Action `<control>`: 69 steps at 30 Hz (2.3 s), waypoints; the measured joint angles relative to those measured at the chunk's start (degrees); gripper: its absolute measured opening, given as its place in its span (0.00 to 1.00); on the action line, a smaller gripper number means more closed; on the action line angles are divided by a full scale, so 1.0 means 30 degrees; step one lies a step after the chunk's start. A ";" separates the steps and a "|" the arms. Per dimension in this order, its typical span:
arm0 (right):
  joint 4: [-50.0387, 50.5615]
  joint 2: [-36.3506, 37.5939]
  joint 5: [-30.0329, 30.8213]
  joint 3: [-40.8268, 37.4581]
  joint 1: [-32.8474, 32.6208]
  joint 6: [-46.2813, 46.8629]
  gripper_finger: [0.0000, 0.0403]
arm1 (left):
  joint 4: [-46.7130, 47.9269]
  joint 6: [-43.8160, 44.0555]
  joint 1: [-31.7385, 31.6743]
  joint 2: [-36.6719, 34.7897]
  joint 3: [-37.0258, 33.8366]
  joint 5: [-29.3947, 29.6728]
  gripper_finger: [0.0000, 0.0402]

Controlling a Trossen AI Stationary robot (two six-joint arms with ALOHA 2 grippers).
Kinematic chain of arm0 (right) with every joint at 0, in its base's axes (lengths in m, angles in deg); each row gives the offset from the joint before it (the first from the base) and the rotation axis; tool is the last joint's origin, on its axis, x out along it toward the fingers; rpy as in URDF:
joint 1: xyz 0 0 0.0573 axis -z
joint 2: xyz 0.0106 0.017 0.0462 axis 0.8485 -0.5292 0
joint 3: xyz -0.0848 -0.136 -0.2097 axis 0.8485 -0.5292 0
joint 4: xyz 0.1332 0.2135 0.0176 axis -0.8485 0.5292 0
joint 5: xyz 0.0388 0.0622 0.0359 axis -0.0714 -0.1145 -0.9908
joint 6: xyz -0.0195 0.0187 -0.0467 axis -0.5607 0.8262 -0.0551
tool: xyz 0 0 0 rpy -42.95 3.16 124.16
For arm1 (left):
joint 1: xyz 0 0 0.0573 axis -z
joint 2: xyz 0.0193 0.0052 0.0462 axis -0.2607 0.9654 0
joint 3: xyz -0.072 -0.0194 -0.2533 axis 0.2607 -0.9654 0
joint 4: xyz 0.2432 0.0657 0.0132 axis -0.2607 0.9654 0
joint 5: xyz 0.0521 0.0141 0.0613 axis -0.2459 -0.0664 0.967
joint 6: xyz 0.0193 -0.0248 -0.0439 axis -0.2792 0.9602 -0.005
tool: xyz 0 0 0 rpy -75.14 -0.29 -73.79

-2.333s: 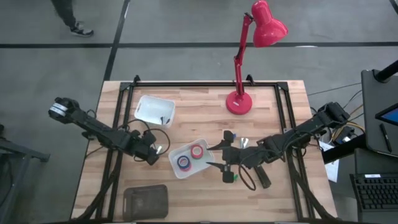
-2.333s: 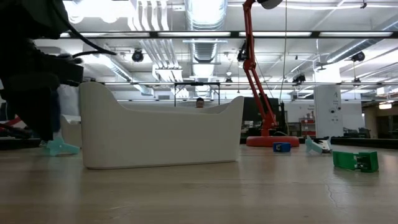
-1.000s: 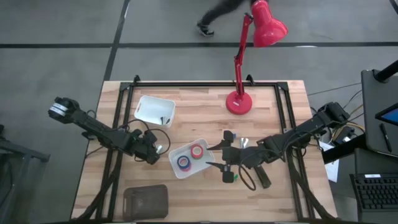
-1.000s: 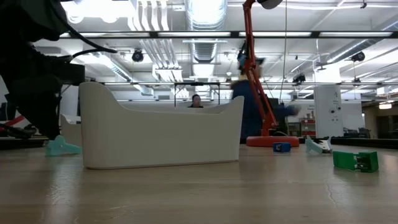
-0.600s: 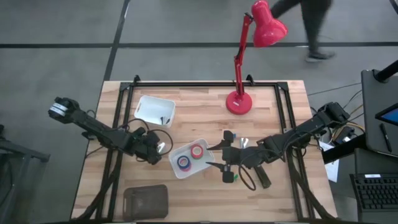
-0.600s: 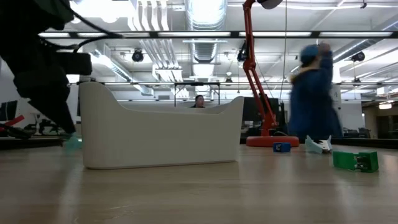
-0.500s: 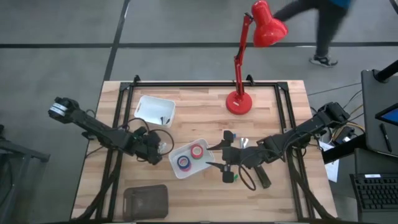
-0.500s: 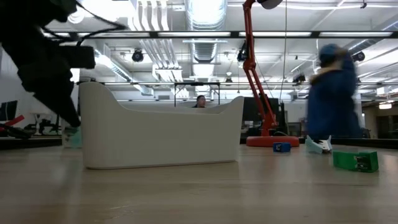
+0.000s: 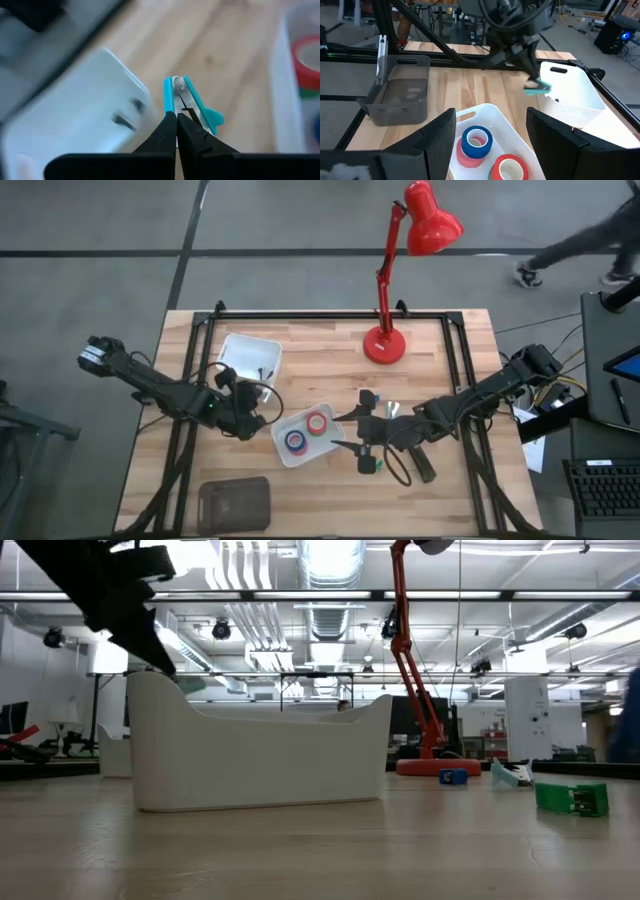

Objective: Pick and place Stapler, Stapler remover, tape
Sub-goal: Put the left light blue staple remover into the top white bin, then put the light blue staple remover into the top white bin

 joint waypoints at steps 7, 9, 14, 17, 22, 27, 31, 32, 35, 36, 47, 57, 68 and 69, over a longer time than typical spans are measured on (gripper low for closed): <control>0.0000 0.0000 0.0000 0.0000 0.0000 -0.0007 0.58 | 0.0451 0.1689 -0.1190 0.0000 -0.0008 0.4183 0.02; 0.0000 0.0000 0.0000 0.0000 0.0000 -0.0007 0.58 | 0.0483 0.1700 -0.1919 0.0000 -0.0008 0.4471 0.02; 0.0000 0.0000 0.0000 0.0000 0.0008 -0.0073 0.58 | 0.0613 0.2863 -0.4521 0.0000 0.0026 0.4354 0.01; 0.0000 0.0000 0.0000 0.0000 0.0017 -0.0063 0.58 | 0.0534 0.2984 -0.6185 0.0013 0.0100 0.2220 0.02; 0.0022 0.0000 0.0007 -0.0044 0.0015 -0.0103 0.58 | 0.0398 0.2044 -0.7146 0.0138 -0.0956 0.2076 0.01; 0.0153 0.0000 0.0010 -0.0117 0.0047 -0.0204 0.58 | 0.0204 0.2217 -0.7258 0.0135 -0.2011 0.3202 0.02; 0.0153 0.0000 0.0022 -0.0131 0.0051 -0.0076 0.58 | -0.0379 0.2142 -0.7663 0.0124 -0.2456 0.3369 0.03; 0.0153 0.0000 0.0022 -0.0144 0.0051 -0.0060 0.58 | -0.0652 0.2016 -0.7761 0.0124 -0.2588 0.3379 0.02; 0.0153 0.0000 0.0022 -0.0146 0.0051 -0.0048 0.58 | -0.1339 0.1631 -0.8010 0.0124 -0.3134 0.3433 0.01; 0.0146 0.0000 0.0022 -0.0146 0.0049 -0.0044 0.58 | -0.1572 0.1601 -0.8095 0.0124 -0.3299 0.3386 0.01; 0.0587 0.0000 0.0034 -0.0164 0.0120 0.0069 0.58 | -0.3813 0.0010 -0.9561 0.0111 -0.4464 0.1998 0.01; 0.0629 0.0007 0.0042 -0.0344 0.0233 0.0517 0.58 | -0.5371 -0.1435 -1.0065 0.0109 -0.5002 0.0432 0.04; 0.2542 0.0007 0.3161 -0.0632 0.0391 0.1771 0.58 | -0.5686 -0.1221 -1.0082 0.0109 -0.5000 0.1700 0.03; 0.3055 0.0007 0.3775 -0.0641 0.0415 0.2307 0.58 | -0.5675 -0.1221 -1.0082 0.0109 -0.4939 0.1756 0.04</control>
